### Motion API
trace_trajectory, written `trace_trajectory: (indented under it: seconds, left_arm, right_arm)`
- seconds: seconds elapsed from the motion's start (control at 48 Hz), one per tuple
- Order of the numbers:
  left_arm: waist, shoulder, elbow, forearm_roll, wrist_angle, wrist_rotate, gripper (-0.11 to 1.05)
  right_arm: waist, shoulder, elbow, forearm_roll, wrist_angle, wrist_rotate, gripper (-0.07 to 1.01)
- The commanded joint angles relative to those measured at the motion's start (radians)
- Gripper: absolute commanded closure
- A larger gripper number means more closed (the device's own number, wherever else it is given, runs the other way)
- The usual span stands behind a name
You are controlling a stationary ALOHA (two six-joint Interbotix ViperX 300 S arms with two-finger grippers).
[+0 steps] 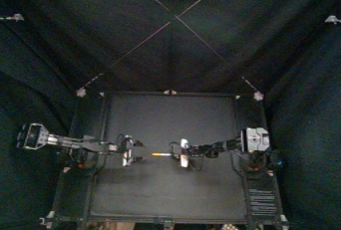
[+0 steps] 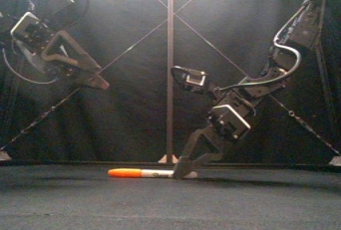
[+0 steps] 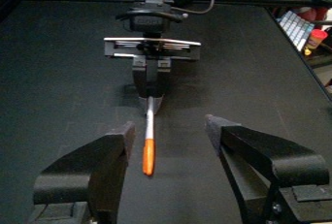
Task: Uncap the pen
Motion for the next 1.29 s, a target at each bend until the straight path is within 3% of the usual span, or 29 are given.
trace_trajectory:
  seconds: [0.021, 0.312, 0.479, 0.646, 0.771, 0.979, 1.146, 1.292]
  left_arm:
    - [0.0, 0.011, -0.038, -0.025, 0.006, 0.0031, 0.0]
    - [-0.003, 0.087, -0.084, -0.032, 0.089, 0.0046, 0.0]
    - [0.014, 0.147, -0.12, -0.029, 0.106, 0.0061, 0.0]
    - [0.017, 0.212, -0.147, -0.029, 0.129, 0.0061, 0.0]
    - [0.04, 0.253, -0.175, -0.031, 0.155, 0.0061, 0.0]
    - [0.069, 0.285, -0.193, -0.029, 0.156, 0.0061, 0.02]
    - [0.066, 0.288, -0.192, -0.029, 0.156, 0.0061, 0.08]
    - [0.067, 0.288, -0.192, -0.028, 0.156, 0.0061, 0.22]
  right_arm:
    - [-0.006, -0.107, -0.029, 0.0, 0.02, -0.003, 0.51]
    - [-0.002, -0.164, -0.054, -0.025, 0.061, 0.003, 0.51]
    - [0.003, -0.161, -0.063, -0.029, 0.063, 0.003, 0.51]
    - [0.009, -0.161, -0.071, -0.029, 0.064, 0.002, 0.51]
    - [0.012, -0.161, -0.074, -0.029, 0.063, 0.002, 0.51]
    - [0.018, -0.16, -0.074, -0.029, 0.064, 0.002, 0.51]
    - [0.018, -0.155, -0.074, -0.029, 0.064, 0.002, 0.51]
    - [0.018, -0.152, -0.072, -0.029, 0.064, 0.002, 0.51]
